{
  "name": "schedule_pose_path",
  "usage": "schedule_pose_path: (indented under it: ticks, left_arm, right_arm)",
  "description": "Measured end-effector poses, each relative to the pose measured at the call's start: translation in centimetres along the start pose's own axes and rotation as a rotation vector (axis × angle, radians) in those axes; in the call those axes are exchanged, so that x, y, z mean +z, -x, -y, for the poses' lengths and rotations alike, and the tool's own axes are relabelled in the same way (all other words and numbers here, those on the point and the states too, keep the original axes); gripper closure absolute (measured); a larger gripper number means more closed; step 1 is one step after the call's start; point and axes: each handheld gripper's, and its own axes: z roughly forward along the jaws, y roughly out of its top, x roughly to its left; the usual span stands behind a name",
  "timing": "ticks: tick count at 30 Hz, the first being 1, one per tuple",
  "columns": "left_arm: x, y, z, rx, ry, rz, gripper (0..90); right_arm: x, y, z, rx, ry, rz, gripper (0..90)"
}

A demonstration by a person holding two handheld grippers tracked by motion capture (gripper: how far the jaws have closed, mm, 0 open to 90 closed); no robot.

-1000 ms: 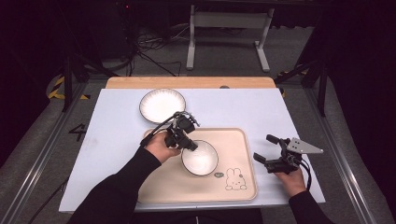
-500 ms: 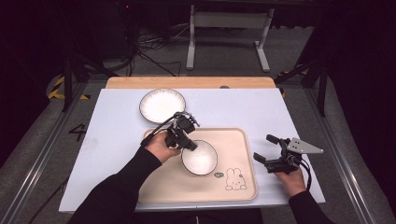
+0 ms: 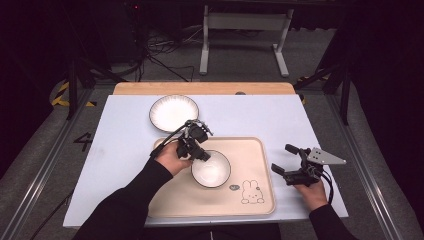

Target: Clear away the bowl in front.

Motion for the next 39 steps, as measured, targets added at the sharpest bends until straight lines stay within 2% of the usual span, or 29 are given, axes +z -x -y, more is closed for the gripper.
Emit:
schedule_pose_path:
  ticks: [4, 6, 11, 15, 18, 19, 23, 26, 28, 32, 34, 35, 38, 39]
  left_arm:
    - [0.0, -0.1, 0.0, -0.006, 0.003, -0.013, 73.7]
    - [-0.1, -0.2, 0.2, -0.016, 0.027, -0.003, 73.0]
    - [-0.5, -0.2, 0.3, -0.018, 0.051, -0.009, 68.7]
    - [-1.2, -0.2, 0.6, -0.021, 0.097, -0.004, 62.9]
    - [-1.7, -0.2, 1.0, -0.021, 0.125, 0.005, 62.8]
    - [-2.0, -0.1, 1.2, -0.02, 0.131, -0.004, 62.7]
    - [-2.8, 0.0, 2.0, -0.006, 0.185, 0.022, 56.6]
    - [-3.5, 0.1, 2.9, -0.019, 0.252, 0.038, 49.8]
    - [-4.0, 0.3, 3.5, -0.015, 0.291, 0.039, 44.5]
    - [-5.2, 0.5, 5.0, 0.004, 0.373, 0.067, 36.4]
    - [-5.4, 0.6, 5.3, 0.007, 0.388, 0.067, 28.8]
    - [-5.6, 0.6, 5.6, 0.009, 0.4, 0.068, 28.8]
    - [-6.0, 0.6, 6.3, 0.014, 0.428, 0.07, 20.1]
    - [-6.1, 0.4, 6.8, 0.013, 0.457, 0.076, 19.0]
  right_arm:
    - [0.0, 0.0, 0.0, 0.001, -0.001, 0.0, 1.5]
    - [0.0, 0.0, 0.0, 0.0, 0.001, -0.001, 1.5]
    - [0.0, 0.0, 0.0, 0.0, 0.001, -0.001, 1.5]
    - [0.0, 0.0, 0.0, 0.0, 0.001, -0.002, 1.5]
    - [0.0, 0.0, 0.0, 0.0, 0.001, -0.002, 1.5]
    - [0.0, 0.0, 0.0, 0.0, 0.0, -0.002, 1.5]
    - [0.0, 0.0, 0.0, -0.001, 0.0, -0.001, 1.5]
    - [0.0, 0.0, 0.0, -0.003, -0.002, -0.001, 1.5]
    - [0.0, 0.0, 0.0, -0.002, -0.003, -0.001, 1.5]
    - [0.0, 0.0, 0.0, -0.002, -0.003, 0.001, 1.5]
    - [0.0, 0.0, 0.0, -0.003, -0.003, 0.0, 1.5]
    - [0.0, 0.0, 0.0, -0.003, -0.003, 0.0, 1.5]
    - [0.0, 0.0, 0.0, -0.004, -0.003, 0.0, 1.5]
    - [0.0, -0.1, 0.0, -0.004, -0.002, 0.0, 1.5]
